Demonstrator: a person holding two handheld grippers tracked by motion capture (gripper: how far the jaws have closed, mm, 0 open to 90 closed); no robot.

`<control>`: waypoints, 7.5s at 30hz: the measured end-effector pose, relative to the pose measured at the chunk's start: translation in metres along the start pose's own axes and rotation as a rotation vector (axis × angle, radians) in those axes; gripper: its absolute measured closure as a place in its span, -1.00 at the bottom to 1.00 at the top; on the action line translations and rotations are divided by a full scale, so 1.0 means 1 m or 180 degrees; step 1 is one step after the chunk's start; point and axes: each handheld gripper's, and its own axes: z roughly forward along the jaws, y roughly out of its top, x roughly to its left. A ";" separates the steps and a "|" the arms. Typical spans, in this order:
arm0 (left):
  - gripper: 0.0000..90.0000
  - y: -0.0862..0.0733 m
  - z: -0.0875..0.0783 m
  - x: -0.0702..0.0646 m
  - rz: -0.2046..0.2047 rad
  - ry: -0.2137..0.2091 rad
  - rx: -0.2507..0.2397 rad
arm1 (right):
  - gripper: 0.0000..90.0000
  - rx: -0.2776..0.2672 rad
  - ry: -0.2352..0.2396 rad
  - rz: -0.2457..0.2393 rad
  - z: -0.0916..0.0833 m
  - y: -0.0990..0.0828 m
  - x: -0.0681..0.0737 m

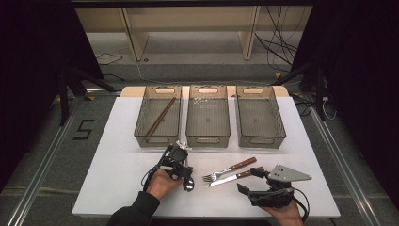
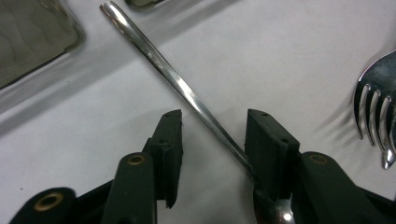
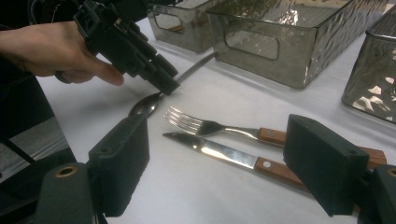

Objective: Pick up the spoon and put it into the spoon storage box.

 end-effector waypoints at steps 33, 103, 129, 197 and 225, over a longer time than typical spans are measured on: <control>0.81 0.012 -0.009 0.032 -0.0175 -0.0499 0.0334 | -0.48 -0.0012 -0.0005 0.0011 -0.001 0.000 0.000; 0.67 0.027 0.000 0.018 0.0066 -0.0070 0.0873 | -0.47 -0.0001 0.0001 -0.0016 0.001 0.001 0.000; 0.92 0.010 -0.015 0.049 0.0010 -0.0236 0.0928 | -0.47 -0.0008 -0.0013 -0.0015 0.001 0.002 -0.001; 0.99 0.127 -0.069 0.052 0.0020 -0.0532 -0.0642 | -0.48 -0.0066 0.0010 -0.0012 -0.002 0.002 -0.002; 0.98 0.153 -0.034 0.055 -0.0213 -0.0522 -0.0837 | -0.48 -0.0060 0.0029 -0.0004 -0.003 0.002 -0.002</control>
